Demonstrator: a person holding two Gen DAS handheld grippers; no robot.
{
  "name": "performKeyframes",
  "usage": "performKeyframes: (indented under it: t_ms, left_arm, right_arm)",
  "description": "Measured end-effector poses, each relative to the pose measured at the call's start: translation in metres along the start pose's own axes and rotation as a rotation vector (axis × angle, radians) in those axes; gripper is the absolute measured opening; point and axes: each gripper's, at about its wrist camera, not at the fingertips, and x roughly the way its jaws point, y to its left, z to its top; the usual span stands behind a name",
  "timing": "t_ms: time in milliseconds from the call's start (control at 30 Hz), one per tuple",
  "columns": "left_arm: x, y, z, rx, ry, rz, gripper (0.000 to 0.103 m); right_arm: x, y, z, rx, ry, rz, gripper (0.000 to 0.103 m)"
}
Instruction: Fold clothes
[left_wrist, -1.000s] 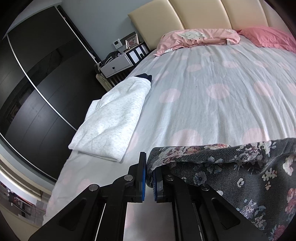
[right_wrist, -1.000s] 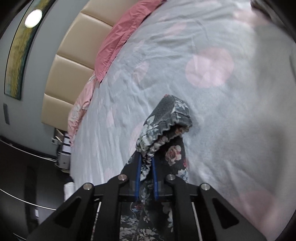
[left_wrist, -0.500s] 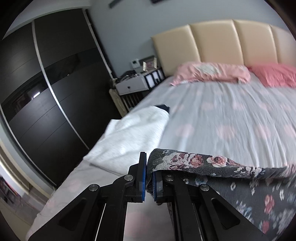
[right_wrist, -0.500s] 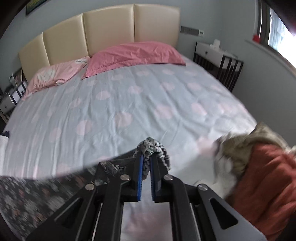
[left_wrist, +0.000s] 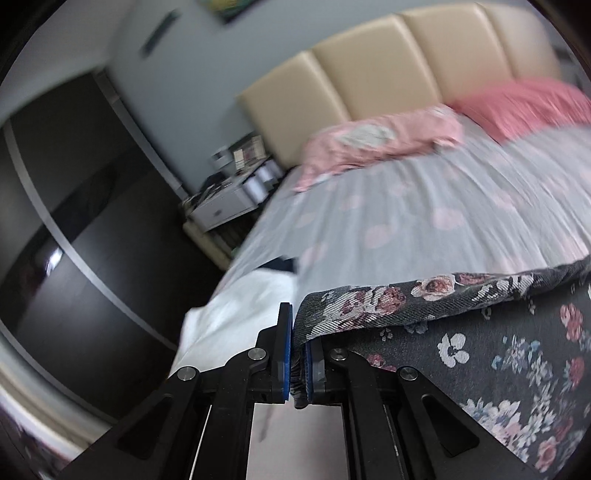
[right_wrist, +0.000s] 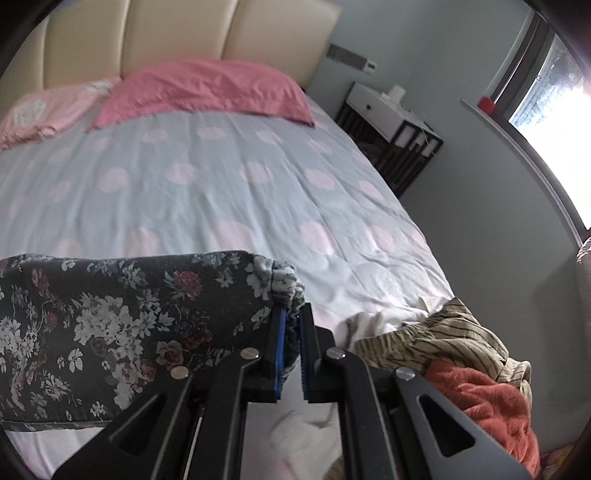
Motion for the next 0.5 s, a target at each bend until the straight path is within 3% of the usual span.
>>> performKeyframes:
  t_ms: [167, 300, 400, 500]
  left_arm:
    - [0.019, -0.079, 0.021, 0.155, -0.027, -0.019, 0.006]
    - [0.040, -0.129, 0.021, 0.265, -0.022, -0.006, 0.006]
    - [0.052, -0.142, 0.019, 0.310, -0.007, 0.005, 0.006]
    - [0.061, -0.144, 0.019, 0.320, 0.036, -0.019, 0.007]
  right_arm:
    - [0.049, -0.037, -0.006, 0.017, 0.047, -0.084, 0.006]
    - [0.099, -0.042, -0.027, -0.002, 0.151, -0.046, 0.006]
    - [0.131, -0.037, -0.047, -0.010, 0.213, -0.015, 0.007]
    - [0.158, -0.034, -0.061, -0.028, 0.330, 0.017, 0.018]
